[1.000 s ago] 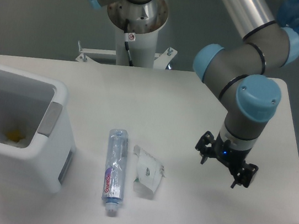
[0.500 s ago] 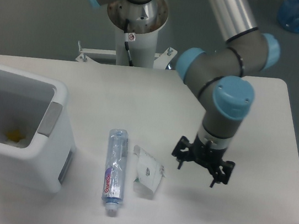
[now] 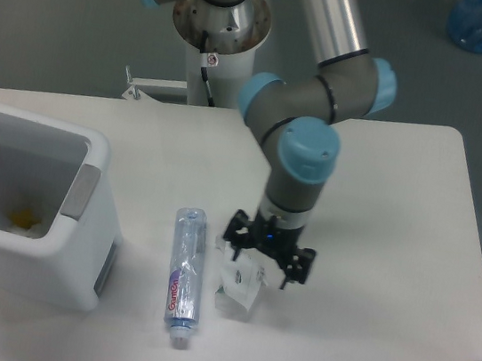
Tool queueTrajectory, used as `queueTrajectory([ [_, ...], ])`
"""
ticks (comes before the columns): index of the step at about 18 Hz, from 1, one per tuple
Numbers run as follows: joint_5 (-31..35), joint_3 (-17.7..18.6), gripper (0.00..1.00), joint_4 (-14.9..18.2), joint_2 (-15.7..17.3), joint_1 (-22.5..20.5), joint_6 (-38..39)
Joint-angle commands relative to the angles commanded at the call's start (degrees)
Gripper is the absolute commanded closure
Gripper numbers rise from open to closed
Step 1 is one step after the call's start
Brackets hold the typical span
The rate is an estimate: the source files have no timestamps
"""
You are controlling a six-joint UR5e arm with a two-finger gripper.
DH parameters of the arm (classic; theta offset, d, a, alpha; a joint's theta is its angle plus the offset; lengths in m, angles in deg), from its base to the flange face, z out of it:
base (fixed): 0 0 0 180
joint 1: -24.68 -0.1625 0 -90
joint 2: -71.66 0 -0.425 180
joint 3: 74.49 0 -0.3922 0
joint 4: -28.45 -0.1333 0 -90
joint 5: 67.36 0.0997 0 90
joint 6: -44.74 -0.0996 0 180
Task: Place the trash in the trash can
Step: 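Move the gripper over the white crumpled paper beside the bottle, then lower the gripper and close it on the white crumpled paper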
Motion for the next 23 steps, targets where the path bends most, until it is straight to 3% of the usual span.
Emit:
queueTrajectory([
  [7, 2.8, -0.09, 0.0, -0.09, -2.45, 1.68, 4.23],
  [8, 5.08, -0.17, 0.09, -0.09, -2.98, 1.85, 4.15],
  [9, 6.4, -0.35, 0.37, 0.0, -3.25, 2.55, 4.15],
  [10, 6.59, -0.44, 0.57, 0.0, -3.25, 2.82, 4.06],
  [13, 6.33, -0.97, 0.94, 0.09, -3.34, 2.73, 3.88],
  [14, 6.24, -1.05, 1.0, 0.09, -3.25, 2.73, 3.71],
  [23, -2.81, -3.87, 1.0, 0.18, 1.49, -1.4, 4.06],
])
